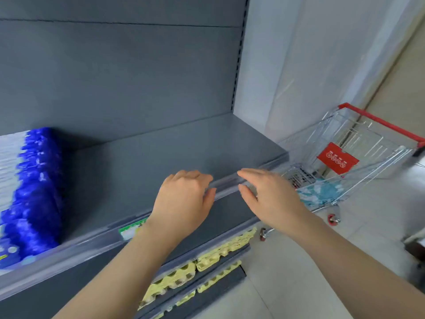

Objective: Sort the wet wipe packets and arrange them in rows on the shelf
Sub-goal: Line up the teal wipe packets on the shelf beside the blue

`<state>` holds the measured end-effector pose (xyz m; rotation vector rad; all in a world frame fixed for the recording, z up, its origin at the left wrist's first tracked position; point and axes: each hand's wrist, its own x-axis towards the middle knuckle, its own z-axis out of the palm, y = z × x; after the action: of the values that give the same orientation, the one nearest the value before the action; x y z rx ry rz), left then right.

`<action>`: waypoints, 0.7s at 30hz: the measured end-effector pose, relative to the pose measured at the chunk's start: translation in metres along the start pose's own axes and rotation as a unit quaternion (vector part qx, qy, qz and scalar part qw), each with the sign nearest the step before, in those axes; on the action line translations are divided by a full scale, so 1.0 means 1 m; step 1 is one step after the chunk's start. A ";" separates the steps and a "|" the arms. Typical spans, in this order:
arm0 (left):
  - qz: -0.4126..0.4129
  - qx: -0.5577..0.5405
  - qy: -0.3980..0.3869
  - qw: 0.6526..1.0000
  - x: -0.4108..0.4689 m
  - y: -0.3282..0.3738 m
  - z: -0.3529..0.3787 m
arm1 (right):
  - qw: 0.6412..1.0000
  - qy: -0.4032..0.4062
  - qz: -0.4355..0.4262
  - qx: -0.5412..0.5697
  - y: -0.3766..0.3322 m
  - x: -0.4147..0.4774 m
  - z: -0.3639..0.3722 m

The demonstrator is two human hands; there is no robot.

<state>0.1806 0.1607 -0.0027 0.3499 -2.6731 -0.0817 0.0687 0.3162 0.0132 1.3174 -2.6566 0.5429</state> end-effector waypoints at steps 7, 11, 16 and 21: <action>0.033 -0.034 -0.040 0.998 0.097 0.123 0.093 | 0.997 -0.029 0.058 -0.047 0.174 -0.004 -0.024; 0.045 -0.040 -0.073 0.996 0.159 0.190 0.144 | 0.993 -0.053 0.083 -0.058 0.274 0.004 -0.033; 0.039 -0.061 -0.102 0.992 0.228 0.248 0.215 | 0.984 -0.088 0.137 -0.069 0.380 0.026 -0.033; 0.045 -0.068 -0.138 0.987 0.320 0.285 0.292 | 0.975 -0.089 0.194 -0.062 0.480 0.074 -0.018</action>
<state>-0.2905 0.3545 -0.1001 0.1851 -2.9309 -0.3047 -0.3569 0.5342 -0.0749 0.8518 -3.0594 0.3001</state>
